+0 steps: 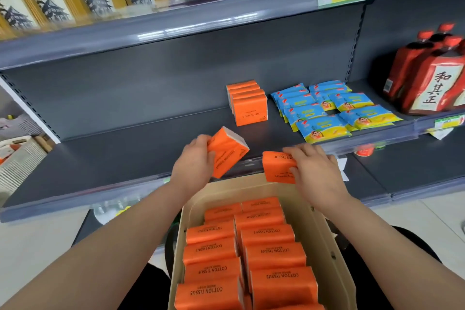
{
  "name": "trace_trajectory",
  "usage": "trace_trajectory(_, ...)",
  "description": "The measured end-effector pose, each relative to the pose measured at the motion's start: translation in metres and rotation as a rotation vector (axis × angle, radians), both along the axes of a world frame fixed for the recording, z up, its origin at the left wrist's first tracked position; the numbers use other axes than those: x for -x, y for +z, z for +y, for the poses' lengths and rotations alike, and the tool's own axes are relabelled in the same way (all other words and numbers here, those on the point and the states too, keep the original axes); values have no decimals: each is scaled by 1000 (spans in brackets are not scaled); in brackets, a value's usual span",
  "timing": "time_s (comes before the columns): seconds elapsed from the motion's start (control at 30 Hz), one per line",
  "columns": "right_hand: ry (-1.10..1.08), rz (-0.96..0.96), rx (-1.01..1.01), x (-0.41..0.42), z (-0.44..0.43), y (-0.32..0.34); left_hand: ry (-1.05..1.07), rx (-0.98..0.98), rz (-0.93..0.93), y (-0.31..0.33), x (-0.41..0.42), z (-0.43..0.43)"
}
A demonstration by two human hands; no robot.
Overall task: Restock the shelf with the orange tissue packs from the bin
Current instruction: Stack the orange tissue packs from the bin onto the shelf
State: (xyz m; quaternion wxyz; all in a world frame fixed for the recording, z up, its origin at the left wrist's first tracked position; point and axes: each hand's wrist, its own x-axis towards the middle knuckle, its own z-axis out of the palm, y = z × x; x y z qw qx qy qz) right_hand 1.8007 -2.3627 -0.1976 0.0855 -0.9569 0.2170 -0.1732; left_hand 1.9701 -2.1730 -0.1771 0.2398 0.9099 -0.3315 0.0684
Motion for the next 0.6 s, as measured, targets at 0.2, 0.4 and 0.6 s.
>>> trace_trajectory(0.2, -50, -125, 54, -25, -28, 1, 70, -114, -128, 21, -22, -45)
trace_trajectory(0.4, -43, -209, 105, -47, -52, -15, 56, -312, -128, 2, -43, -84)
trace_trajectory(0.6, -31, -288, 94, -62, -63, -25, -14, -280, -125, -5, -70, -115)
